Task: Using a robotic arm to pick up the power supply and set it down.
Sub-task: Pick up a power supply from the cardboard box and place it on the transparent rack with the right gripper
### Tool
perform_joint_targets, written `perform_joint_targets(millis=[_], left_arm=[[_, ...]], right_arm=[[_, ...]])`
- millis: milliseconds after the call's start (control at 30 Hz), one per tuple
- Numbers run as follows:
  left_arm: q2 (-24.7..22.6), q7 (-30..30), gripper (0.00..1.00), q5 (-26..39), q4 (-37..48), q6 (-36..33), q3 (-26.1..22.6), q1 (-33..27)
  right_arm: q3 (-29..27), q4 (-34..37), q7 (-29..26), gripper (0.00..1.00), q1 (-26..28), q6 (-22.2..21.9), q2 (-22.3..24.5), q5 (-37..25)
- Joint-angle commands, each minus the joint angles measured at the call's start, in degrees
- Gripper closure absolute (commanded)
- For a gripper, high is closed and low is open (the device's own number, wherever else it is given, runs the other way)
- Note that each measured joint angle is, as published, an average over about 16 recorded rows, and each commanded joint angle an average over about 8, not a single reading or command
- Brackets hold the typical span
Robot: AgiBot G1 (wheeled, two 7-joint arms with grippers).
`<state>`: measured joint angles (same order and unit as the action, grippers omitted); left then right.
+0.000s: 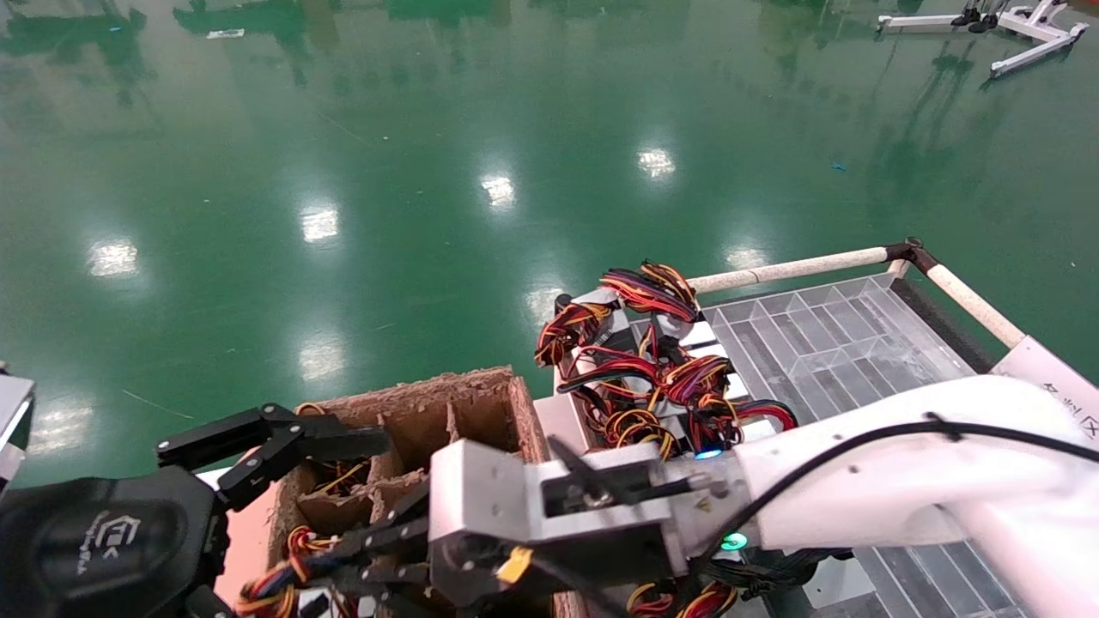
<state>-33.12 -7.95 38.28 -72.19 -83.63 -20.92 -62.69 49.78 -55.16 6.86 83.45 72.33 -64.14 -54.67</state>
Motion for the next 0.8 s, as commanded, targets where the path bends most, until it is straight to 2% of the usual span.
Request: perform_joint_targets(millis=[33, 367, 800], left_arm=[[0.0, 0.0, 0.0, 0.0, 0.0, 0.0, 0.0, 0.0], [0.0, 0.0, 0.0, 0.0, 0.0, 0.0, -0.01, 0.0], [0.0, 0.01, 0.0, -0.01, 0.0, 0.0, -0.01, 0.0]], right_arm=[[-0.8, -1.68, -0.17, 1.0, -0.38, -0.21, 1.26, 1.01], [-4.31, -8.34, -1.15, 1.0, -2.42, -2.45, 7.24, 4.81], [-8.22, -11.57, -1.31, 1.0, -5.7, -4.99, 13.7, 9.14]])
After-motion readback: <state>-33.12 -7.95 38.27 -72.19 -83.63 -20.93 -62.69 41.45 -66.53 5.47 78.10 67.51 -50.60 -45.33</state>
